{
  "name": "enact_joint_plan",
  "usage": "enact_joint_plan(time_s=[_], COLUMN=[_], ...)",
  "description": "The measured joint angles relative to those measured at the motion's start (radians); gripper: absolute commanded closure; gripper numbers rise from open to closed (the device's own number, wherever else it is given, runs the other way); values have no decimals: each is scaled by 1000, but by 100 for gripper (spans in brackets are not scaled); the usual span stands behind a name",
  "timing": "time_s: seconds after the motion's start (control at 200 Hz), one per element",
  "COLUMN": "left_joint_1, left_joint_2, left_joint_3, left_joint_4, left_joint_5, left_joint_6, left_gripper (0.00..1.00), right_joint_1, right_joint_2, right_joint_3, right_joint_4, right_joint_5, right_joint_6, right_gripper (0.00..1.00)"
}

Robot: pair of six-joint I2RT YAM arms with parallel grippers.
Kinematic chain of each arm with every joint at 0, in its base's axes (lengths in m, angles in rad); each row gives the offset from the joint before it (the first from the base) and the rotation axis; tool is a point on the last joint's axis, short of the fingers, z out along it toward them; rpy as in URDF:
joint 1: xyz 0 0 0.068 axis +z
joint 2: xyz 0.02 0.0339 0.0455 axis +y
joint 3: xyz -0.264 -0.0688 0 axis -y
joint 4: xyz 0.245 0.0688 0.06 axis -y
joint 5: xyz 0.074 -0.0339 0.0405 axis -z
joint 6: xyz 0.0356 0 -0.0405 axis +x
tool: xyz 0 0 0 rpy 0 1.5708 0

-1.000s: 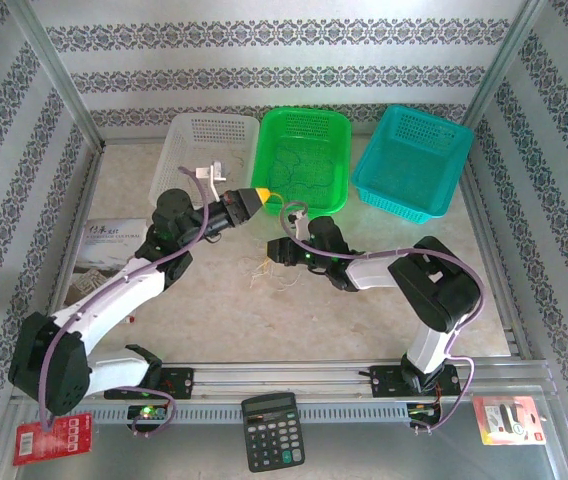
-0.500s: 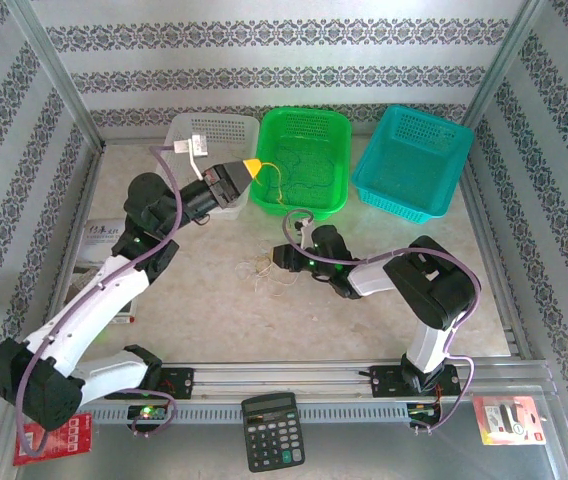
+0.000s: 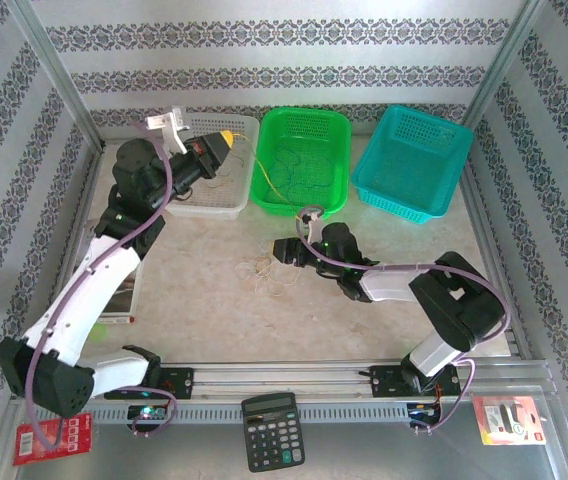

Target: Untangle the cables

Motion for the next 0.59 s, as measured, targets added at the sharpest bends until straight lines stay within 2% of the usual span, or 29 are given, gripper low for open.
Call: enact_joint_plan(time_s=[0.23,0.595], left_joint_1=[126,221], left_joint_2=[147,383], left_joint_3=[14,156], left_joint_4=[-6,2], left_joint_5=[-6,-7], left_joint_6=[14,48], left_gripper=[100,100], right_joint_1=[-8,-13], right_joint_2=[-81,-206], right_joint_3=[-9,-50], right_joint_4=[-53,-145], right_joint_5=[0,8], right_joint_6=[-4,-23], right_gripper=[42,42])
